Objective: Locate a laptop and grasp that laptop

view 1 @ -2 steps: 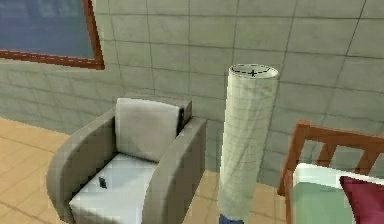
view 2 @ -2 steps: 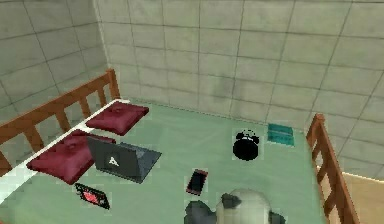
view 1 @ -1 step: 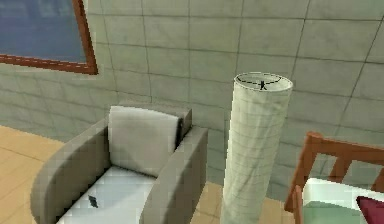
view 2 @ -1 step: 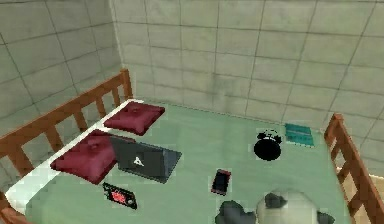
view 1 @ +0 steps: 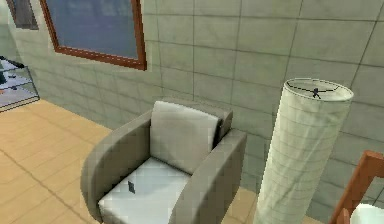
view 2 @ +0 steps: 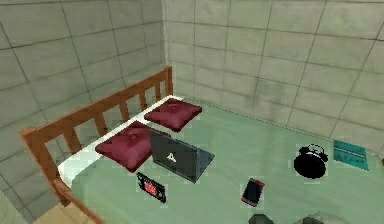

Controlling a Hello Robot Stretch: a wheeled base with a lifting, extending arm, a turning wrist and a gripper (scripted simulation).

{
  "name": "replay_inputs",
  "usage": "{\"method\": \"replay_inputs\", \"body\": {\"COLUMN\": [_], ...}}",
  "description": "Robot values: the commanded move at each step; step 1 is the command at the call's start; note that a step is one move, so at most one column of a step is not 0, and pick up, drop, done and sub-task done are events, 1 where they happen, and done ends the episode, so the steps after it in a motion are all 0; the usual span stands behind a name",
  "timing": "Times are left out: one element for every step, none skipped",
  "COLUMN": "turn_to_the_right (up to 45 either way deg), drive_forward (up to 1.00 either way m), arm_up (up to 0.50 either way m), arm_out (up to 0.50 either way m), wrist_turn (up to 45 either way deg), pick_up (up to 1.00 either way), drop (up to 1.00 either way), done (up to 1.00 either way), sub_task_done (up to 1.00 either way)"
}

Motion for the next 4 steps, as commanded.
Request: {"method": "replay_inputs", "body": {"turn_to_the_right": [45.0,3.0,0.0,-39.0], "drive_forward": [0.00,0.00,0.15,0.00], "arm_up": [0.00,0.00,0.00,0.00], "arm_out": [0.00,0.00,0.00,0.00], "wrist_turn": [0.0,0.0,0.0,0.0], "pick_up": [0.00,0.00,0.00,0.00], "drop": [0.00,0.00,0.00,0.00], "done": [0.00,0.00,0.00,0.00], "sub_task_done": [0.00,0.00,0.00,0.00]}}
